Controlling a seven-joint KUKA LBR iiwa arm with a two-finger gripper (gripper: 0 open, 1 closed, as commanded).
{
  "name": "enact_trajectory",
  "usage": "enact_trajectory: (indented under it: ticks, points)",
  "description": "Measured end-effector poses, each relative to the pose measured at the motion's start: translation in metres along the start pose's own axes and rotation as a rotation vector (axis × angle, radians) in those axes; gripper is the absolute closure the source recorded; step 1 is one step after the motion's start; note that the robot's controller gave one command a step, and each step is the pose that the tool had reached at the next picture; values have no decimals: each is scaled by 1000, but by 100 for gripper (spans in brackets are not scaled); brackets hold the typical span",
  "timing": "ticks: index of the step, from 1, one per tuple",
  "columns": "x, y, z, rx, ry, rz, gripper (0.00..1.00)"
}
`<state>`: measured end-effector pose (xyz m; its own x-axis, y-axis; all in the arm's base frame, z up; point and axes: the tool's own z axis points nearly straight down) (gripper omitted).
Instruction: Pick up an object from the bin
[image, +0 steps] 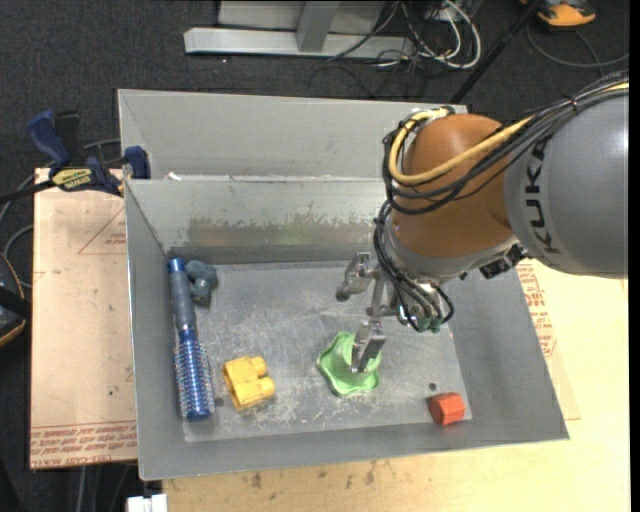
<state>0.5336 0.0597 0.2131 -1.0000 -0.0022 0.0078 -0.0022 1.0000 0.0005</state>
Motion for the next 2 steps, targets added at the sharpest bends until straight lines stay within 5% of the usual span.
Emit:
enact_trajectory:
  ticks: [1, 2]
  points:
    - [-19, -81, 141, -3, -15, -58, 0]
    - [-25, -19, 138, 3, -20, -118, 0]
